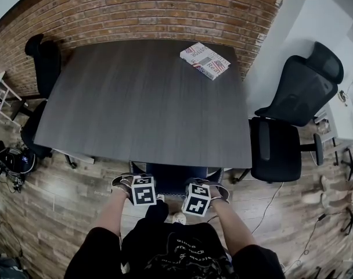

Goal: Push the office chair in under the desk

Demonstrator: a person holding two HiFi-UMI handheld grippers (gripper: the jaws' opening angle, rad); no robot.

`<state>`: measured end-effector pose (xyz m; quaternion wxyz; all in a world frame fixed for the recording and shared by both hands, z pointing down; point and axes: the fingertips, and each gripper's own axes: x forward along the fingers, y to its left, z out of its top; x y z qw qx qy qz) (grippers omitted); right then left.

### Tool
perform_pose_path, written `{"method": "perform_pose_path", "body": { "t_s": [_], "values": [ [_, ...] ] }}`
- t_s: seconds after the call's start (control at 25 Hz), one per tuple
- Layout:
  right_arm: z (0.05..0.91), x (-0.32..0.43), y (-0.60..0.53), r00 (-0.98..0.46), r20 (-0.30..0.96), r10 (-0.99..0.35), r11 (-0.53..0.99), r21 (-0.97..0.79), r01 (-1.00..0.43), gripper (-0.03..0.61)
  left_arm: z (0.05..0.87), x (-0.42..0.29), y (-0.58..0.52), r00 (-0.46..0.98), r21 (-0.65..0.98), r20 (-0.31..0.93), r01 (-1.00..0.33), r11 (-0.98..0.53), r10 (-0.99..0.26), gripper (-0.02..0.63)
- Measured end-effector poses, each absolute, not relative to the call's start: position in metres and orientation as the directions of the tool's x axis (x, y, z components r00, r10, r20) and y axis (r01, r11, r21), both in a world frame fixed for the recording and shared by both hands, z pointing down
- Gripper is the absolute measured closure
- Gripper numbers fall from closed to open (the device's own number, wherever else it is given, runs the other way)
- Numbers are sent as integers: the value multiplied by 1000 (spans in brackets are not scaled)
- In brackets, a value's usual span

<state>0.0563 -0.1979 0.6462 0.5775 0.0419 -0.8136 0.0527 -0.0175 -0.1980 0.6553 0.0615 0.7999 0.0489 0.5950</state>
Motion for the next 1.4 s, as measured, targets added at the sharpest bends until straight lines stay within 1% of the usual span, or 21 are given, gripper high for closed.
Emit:
{"method": "perform_pose_path", "body": {
  "t_s": [1.4],
  "values": [
    [652, 61, -220, -315, 948, -36, 991, -6, -131, 471, 660, -13, -219, 297, 138, 945, 15, -990, 136, 484]
  ]
}}
